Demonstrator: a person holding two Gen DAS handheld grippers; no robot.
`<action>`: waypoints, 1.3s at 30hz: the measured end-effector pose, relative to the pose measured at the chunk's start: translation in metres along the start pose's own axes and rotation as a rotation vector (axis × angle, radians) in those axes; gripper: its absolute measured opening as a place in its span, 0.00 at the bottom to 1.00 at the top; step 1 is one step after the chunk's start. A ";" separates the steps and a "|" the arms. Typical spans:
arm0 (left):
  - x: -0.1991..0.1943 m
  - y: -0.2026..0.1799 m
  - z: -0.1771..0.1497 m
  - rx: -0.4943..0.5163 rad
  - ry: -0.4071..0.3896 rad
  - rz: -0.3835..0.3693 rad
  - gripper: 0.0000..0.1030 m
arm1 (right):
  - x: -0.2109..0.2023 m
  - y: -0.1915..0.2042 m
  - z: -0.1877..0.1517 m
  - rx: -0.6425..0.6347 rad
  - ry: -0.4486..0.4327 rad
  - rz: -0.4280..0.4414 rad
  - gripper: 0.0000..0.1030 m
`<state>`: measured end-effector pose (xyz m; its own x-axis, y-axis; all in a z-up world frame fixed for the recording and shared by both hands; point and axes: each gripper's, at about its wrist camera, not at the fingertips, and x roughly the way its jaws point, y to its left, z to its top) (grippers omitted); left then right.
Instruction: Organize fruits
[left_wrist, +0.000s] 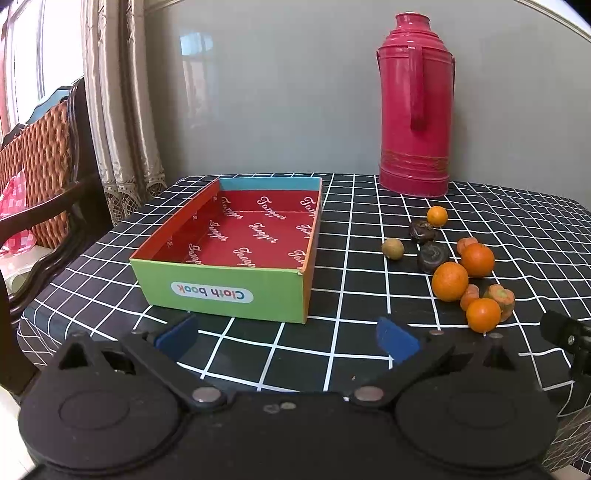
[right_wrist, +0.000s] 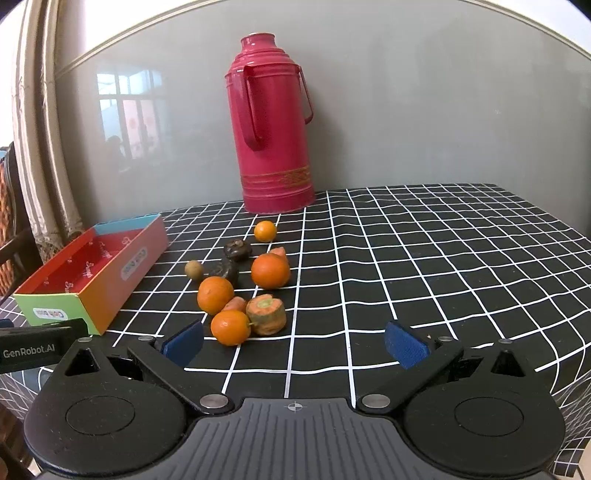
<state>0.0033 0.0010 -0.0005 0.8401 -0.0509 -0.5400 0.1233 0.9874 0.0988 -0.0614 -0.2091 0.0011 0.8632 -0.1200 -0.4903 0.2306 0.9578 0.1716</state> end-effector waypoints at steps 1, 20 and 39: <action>0.000 0.000 0.000 0.000 0.000 0.000 0.94 | 0.000 0.001 -0.001 0.001 0.000 0.000 1.00; 0.001 0.001 0.000 0.000 -0.004 0.002 0.94 | 0.000 -0.002 0.001 0.005 0.004 0.003 1.00; -0.005 0.002 0.001 -0.004 -0.033 0.005 0.94 | 0.002 0.002 0.002 -0.009 0.002 0.009 1.00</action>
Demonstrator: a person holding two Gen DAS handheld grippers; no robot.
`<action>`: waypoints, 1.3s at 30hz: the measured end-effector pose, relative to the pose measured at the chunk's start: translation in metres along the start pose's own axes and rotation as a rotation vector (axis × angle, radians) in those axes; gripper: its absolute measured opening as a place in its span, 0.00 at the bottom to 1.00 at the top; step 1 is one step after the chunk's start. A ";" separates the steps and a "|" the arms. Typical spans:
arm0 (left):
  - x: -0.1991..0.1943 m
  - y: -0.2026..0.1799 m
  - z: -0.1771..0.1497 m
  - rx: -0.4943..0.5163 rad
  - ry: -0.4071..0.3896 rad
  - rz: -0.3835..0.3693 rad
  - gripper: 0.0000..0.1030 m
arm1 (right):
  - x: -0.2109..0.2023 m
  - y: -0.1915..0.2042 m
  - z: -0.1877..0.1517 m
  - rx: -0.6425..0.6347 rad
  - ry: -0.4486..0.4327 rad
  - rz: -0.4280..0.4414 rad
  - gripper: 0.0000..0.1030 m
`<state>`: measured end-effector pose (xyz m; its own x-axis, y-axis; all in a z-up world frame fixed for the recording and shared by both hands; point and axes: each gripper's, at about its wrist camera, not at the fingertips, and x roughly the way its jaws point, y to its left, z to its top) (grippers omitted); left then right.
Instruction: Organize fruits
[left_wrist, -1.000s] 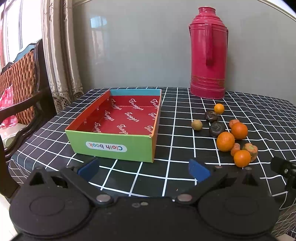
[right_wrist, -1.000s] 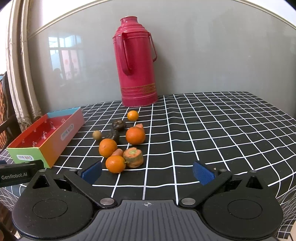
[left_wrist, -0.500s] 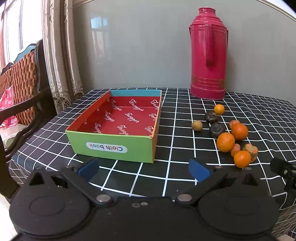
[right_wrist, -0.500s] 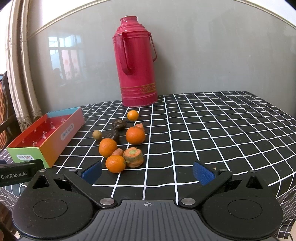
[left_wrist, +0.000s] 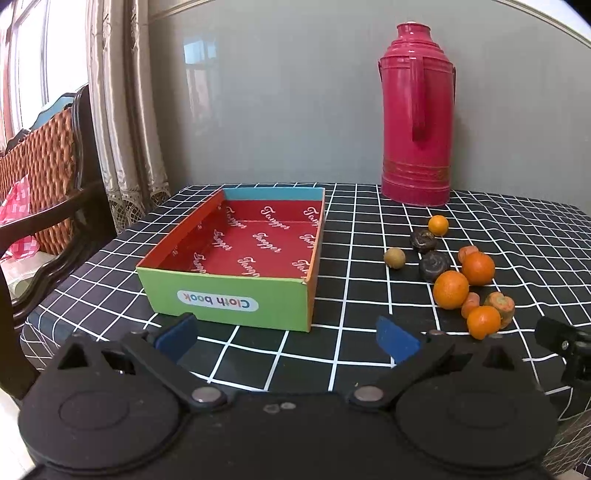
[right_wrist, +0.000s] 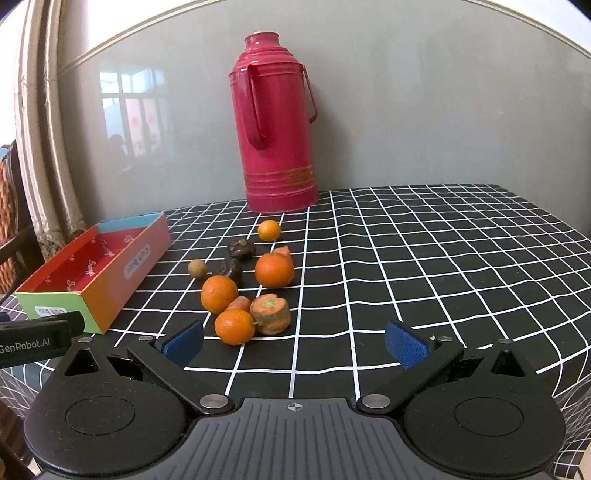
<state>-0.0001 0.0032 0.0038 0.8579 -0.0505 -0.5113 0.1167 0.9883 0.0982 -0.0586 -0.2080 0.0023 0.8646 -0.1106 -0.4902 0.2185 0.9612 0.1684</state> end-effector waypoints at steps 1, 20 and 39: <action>0.000 0.000 0.000 0.000 -0.002 0.000 0.94 | -0.001 0.000 0.000 -0.002 -0.003 0.000 1.00; -0.003 0.002 0.000 -0.006 -0.027 0.026 0.94 | -0.001 0.007 0.001 -0.036 -0.022 0.013 1.00; -0.006 0.009 0.000 -0.007 -0.034 0.056 0.94 | 0.001 0.022 0.000 -0.072 -0.027 0.049 1.00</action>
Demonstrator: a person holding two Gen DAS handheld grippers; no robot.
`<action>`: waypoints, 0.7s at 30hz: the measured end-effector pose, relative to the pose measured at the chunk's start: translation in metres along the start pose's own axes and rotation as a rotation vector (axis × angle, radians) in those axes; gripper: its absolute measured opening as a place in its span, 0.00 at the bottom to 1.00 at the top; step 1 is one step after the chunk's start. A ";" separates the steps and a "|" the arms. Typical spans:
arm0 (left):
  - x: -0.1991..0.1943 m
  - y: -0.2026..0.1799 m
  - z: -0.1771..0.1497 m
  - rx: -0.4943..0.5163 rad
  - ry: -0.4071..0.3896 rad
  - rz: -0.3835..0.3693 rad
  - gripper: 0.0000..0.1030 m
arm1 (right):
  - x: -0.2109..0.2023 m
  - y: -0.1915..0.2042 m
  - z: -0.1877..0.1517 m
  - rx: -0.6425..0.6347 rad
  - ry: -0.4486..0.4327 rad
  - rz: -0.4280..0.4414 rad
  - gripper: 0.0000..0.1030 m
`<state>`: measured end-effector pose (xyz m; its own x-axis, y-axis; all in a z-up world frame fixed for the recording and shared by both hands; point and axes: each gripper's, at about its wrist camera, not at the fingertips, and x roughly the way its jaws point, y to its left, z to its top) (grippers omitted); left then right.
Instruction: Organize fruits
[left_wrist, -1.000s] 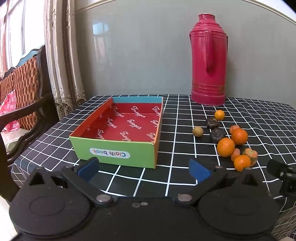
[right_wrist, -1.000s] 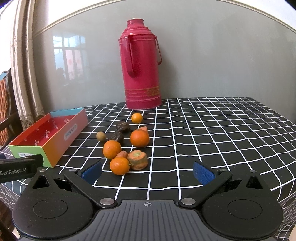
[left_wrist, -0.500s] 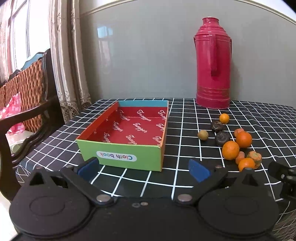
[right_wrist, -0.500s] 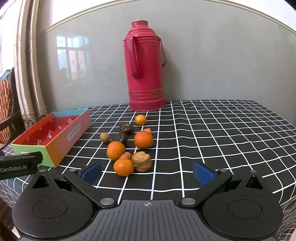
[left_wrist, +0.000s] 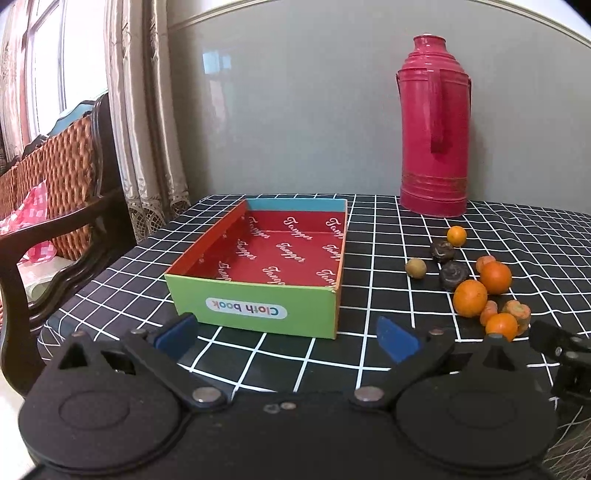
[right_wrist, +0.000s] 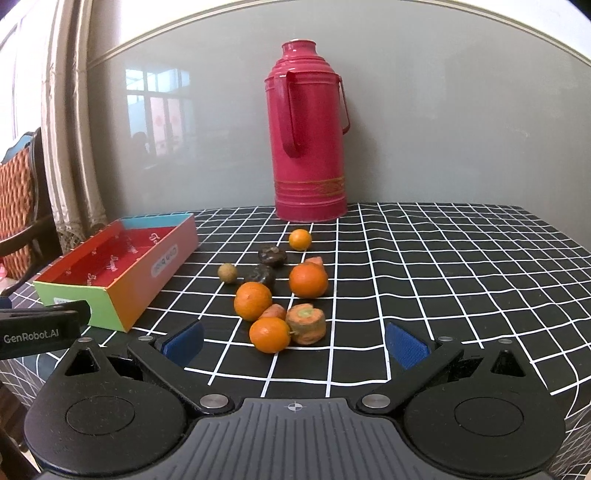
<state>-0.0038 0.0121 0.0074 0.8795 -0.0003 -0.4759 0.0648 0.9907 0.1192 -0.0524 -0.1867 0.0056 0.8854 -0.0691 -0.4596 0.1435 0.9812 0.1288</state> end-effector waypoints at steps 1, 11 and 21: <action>0.000 -0.001 0.000 0.004 0.000 -0.003 0.94 | -0.001 -0.001 0.000 0.001 -0.004 -0.004 1.00; 0.001 -0.041 -0.002 0.162 -0.035 -0.082 0.94 | -0.021 -0.036 0.007 0.105 -0.107 -0.147 1.00; 0.011 -0.092 -0.004 0.229 -0.022 -0.255 0.88 | -0.044 -0.078 0.010 0.225 -0.178 -0.260 1.00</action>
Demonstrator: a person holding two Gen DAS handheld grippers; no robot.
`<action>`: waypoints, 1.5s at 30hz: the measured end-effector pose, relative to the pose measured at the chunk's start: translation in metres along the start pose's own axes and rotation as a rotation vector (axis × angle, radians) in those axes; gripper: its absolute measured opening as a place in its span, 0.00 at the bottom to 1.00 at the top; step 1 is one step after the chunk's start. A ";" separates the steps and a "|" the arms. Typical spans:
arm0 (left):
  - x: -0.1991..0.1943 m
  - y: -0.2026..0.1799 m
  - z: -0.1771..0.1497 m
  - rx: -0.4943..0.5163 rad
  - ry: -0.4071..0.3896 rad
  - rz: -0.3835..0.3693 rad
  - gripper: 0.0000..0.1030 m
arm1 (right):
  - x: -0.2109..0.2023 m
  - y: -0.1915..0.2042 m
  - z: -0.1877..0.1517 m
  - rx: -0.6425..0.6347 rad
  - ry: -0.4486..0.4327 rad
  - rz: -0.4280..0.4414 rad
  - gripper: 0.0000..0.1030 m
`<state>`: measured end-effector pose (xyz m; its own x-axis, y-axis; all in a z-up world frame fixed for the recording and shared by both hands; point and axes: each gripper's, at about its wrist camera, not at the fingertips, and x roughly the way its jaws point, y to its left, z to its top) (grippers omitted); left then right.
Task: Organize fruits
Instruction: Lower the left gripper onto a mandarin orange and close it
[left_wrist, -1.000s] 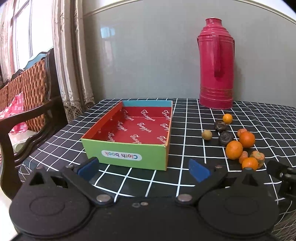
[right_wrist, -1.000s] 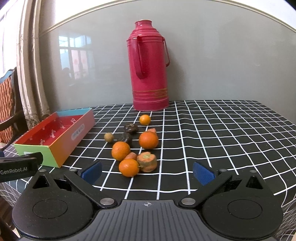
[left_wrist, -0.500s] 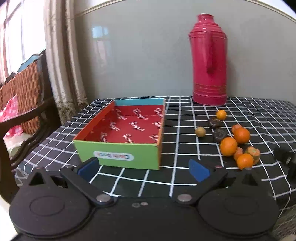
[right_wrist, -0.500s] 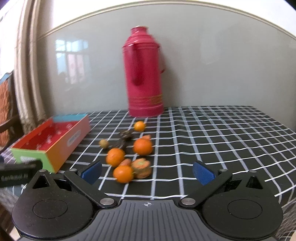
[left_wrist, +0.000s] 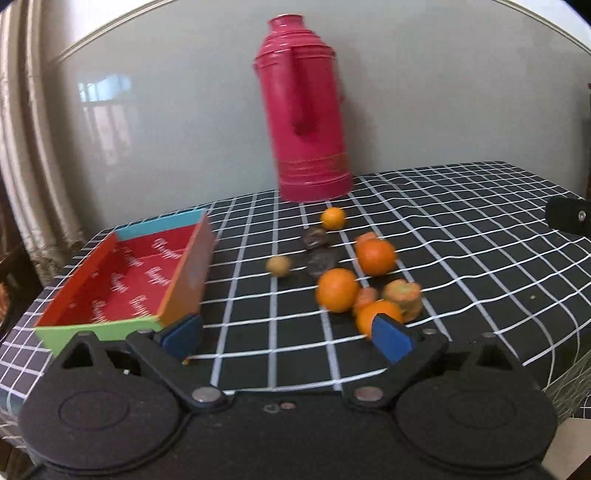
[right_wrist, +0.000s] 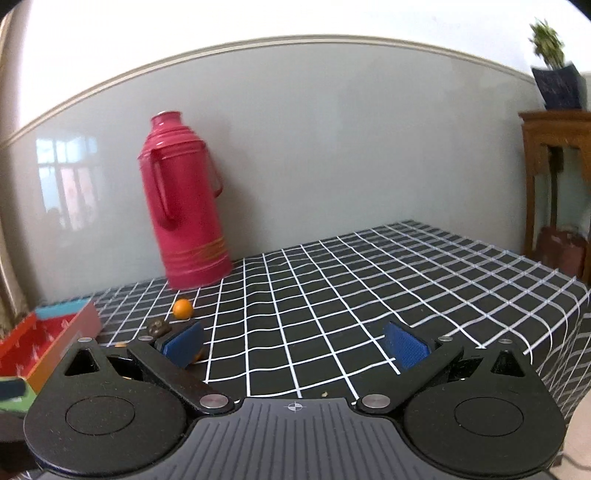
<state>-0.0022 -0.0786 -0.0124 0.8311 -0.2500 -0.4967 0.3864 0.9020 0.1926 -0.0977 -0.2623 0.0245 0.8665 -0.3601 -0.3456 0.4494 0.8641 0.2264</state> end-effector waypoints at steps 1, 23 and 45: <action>0.003 -0.005 0.001 0.006 -0.002 -0.005 0.86 | 0.000 -0.004 0.001 0.014 0.003 -0.001 1.00; 0.031 -0.032 -0.004 0.043 0.038 -0.101 0.53 | 0.000 -0.015 0.006 0.045 0.012 0.019 1.00; 0.026 -0.035 -0.004 0.065 -0.042 -0.019 0.23 | 0.008 -0.017 0.004 0.079 0.043 0.037 1.00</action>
<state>0.0040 -0.1155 -0.0351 0.8391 -0.2823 -0.4649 0.4260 0.8726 0.2390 -0.0981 -0.2815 0.0217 0.8737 -0.3111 -0.3740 0.4341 0.8456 0.3107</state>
